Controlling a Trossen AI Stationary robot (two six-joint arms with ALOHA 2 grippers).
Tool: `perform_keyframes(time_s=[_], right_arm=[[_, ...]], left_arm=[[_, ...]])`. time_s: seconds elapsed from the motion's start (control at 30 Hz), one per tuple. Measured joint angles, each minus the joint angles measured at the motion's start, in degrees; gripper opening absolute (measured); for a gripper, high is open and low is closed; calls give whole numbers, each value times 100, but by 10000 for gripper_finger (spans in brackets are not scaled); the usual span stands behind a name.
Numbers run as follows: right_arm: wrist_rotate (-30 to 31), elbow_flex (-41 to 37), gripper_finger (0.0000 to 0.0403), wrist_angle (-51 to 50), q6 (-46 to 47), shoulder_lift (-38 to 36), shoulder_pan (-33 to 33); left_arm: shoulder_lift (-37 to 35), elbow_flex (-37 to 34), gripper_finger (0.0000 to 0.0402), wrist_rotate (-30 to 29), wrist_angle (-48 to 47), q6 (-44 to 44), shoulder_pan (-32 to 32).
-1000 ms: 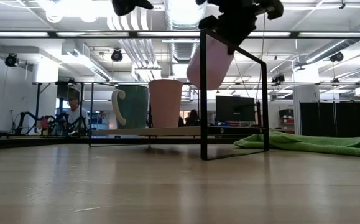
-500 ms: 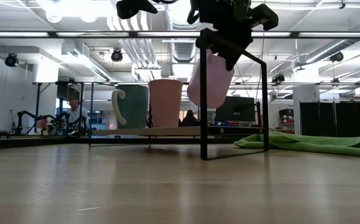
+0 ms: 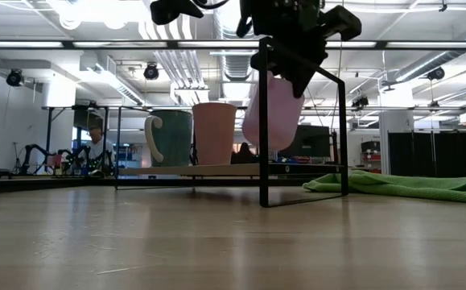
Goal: Stack small to large cups/mugs on shelf
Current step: Put the light pink mug on the shelf
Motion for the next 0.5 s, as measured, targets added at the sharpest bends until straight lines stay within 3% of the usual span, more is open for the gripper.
perform_keyframes(time_s=[0.5], right_arm=[[-26, 0, 8, 126, 492, 0, 76]], left_arm=[[2, 0, 132, 0, 4, 5, 0]])
